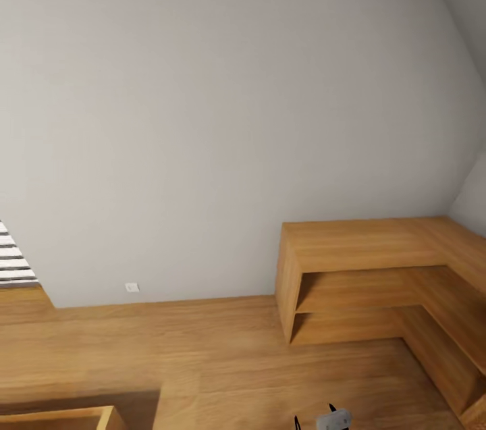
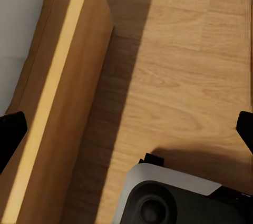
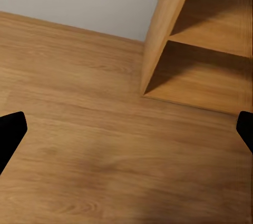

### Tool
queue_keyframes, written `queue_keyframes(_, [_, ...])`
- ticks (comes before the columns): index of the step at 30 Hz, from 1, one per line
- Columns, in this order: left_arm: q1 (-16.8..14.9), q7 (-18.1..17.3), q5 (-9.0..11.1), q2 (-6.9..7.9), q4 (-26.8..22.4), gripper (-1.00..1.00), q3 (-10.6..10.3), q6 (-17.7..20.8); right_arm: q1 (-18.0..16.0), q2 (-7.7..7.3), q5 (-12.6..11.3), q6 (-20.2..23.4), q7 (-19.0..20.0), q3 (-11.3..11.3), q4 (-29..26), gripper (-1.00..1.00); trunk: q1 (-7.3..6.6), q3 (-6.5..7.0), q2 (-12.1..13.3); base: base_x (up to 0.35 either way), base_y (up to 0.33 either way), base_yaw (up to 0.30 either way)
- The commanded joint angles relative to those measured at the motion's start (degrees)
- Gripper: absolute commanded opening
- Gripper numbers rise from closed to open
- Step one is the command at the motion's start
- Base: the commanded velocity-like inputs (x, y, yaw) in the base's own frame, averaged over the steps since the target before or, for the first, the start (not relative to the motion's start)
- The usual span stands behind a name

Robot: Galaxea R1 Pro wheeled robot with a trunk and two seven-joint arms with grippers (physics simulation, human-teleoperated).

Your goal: In the bedroom, organize the workspace by keeping the computer under the desk, ensuring the monitor is on the desk, placing the keyboard on the desk next to the monitor, placing the mouse on the desk next to the keyboard, moving the folder from the swivel chair onto the desk next to the mouse, stacking the notebook on top of the folder with the pen on top of the notebook, and positioning the swivel chair next to the desk.

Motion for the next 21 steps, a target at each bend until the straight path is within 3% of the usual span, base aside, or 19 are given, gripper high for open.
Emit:
queue_keyframes(1, [0.02, 0.46, 0.28, 0.06, -0.17, 1.0, -0.49, -0.05, -0.04, 0.02, 0.0, -0.01, -0.52, 0.48, 0.03, 1.0, 0.02, -0.02, -0.06, 0.007, -0.006, -0.222])
queue_keyframes(11, [0.02, 0.47, 0.3, 0.06, -0.14, 1.0, -0.49, -0.02, -0.04, 0.03, -0.06, 0.05, -0.52, 0.48, 0.01, 1.0, 0.02, 0.53, -0.06, 0.038, -0.002, -0.222])
queue_keyframes(21, [0.02, 0.47, 0.3, 0.06, -0.06, 1.0, -0.44, 0.0, -0.04, 0.11, -0.19, 0.48, -0.52, 0.53, 0.01, 1.0, 0.02, 1.04, -0.06, 0.284, 0.0, -0.222])
